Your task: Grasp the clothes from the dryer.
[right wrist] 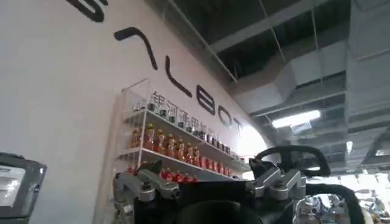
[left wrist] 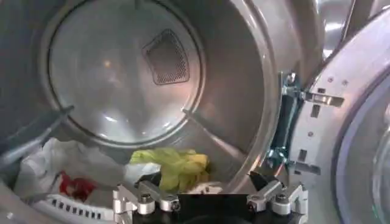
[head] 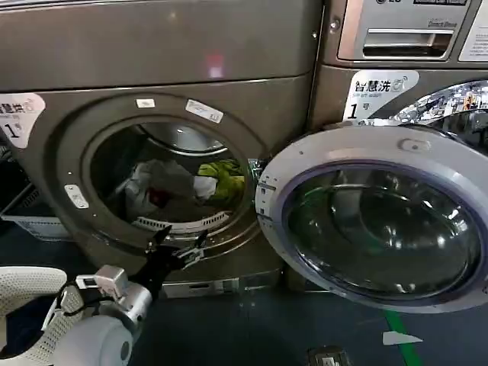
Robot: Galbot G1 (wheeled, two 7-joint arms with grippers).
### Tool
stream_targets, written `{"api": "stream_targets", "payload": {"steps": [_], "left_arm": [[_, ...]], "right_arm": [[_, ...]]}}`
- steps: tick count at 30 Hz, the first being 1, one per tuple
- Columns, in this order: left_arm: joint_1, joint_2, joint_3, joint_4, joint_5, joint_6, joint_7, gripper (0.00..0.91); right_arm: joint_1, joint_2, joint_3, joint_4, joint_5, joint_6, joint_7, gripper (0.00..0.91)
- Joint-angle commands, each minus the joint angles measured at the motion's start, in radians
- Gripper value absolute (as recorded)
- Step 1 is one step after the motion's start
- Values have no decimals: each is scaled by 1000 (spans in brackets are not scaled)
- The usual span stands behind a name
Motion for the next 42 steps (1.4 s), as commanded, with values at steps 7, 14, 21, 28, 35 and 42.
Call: {"api": "stream_targets", "payload": {"steps": [7,14,21,28,35,42], "left_arm": [[-70,16,-14,62,-18,-6,4,907],[-143,22,-2,105,-34,-7,3,907],[-299,28,10,283,-57,-19,-25,907],[-509,27,31,528,-74,-61,-50,907],[-675,19,41,785,-65,-131,-78,907],[-798,15,55,1006,-28,-239,-87,907]], "right_arm": [[-8,1,9,14,-17,-19,-6,907],[-21,4,27,18,-15,-18,-7,907],[-39,8,53,18,-11,-19,-10,907],[-36,8,47,18,-12,-23,-11,907],[-33,5,45,19,-26,-27,-20,907],[-41,7,58,18,-28,-25,-33,907]]}}
